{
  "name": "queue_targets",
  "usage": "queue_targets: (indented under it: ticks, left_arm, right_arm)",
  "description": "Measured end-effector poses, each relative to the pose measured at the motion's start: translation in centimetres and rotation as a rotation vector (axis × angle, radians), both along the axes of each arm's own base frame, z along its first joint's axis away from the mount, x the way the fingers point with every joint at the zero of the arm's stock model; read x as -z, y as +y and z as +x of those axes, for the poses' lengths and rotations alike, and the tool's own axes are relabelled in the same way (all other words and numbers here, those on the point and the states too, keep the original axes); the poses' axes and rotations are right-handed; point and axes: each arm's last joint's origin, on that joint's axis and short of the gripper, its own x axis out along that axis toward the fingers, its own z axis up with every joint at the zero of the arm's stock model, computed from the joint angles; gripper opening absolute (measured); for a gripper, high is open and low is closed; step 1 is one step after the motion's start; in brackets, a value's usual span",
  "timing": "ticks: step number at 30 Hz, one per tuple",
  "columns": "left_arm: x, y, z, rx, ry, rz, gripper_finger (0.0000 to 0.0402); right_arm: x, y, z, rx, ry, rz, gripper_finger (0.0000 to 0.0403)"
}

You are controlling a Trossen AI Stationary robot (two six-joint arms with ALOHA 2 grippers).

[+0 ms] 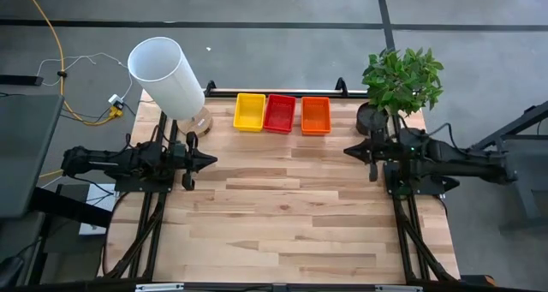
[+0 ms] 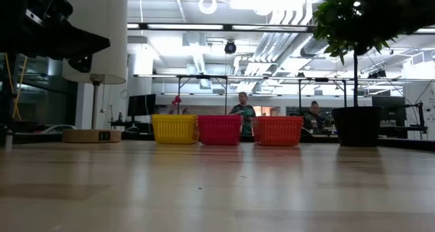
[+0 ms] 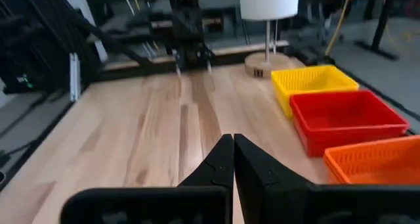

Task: Stack baskets by color
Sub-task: Return to Home Position

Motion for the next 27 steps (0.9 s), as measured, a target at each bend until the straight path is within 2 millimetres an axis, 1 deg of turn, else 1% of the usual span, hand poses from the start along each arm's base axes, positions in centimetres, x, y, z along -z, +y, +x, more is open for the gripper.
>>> queue_targets:
  ticks: [6,10,15,18,27]
  left_arm:
    - [0.0,0.0,0.0,0.000,0.001,0.000,0.0001]
    - [0.0,0.0,0.0,0.000,0.001,0.000,0.0001]
    - [0.0,0.0,0.0,0.000,0.000,0.000,0.0001]
    - [0.0,0.0,0.0,0.000,0.000,0.000,0.0001]
    - [0.0,0.0,0.0,-0.001,0.000,0.000,0.0001]
  right_arm:
    - [3.6,0.4,-0.4,-0.019,-0.137,-0.008,0.0000]
    - [5.2,0.5,-0.6,-0.019,-0.202,0.015,0.0000]
    - [6.8,0.8,-0.7,-0.011,-0.220,0.015,0.0000]
    - [7.2,1.0,-0.8,0.013,-0.174,0.002,0.0000]
    - [7.3,1.4,-0.7,-0.016,-0.158,-0.106,0.0000]
